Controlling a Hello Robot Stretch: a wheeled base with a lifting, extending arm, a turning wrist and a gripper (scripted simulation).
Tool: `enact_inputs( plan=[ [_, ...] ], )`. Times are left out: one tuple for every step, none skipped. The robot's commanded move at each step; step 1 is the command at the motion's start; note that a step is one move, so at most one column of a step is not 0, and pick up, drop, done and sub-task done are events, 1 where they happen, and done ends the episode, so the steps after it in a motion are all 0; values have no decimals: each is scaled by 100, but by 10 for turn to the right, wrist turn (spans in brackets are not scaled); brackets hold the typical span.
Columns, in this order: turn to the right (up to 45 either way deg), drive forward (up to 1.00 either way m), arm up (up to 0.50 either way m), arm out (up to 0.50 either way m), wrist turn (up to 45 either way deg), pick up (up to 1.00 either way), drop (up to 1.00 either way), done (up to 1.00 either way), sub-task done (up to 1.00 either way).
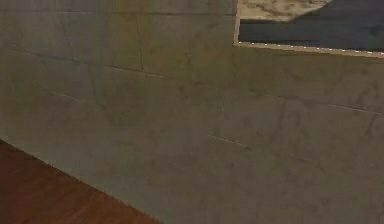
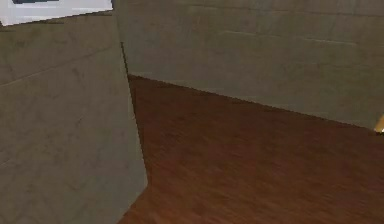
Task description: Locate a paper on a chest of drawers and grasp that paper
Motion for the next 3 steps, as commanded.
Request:
enact_inputs(
  plan=[
    [0, 30, 0, 0, 0, 0, 0, 0, 0],
    [-450, 0, 0, 0, 0, 0, 0, 0, 0],
    [-120, 0, 0, 0, 0, 0, 0, 0, 0]
  ],
)
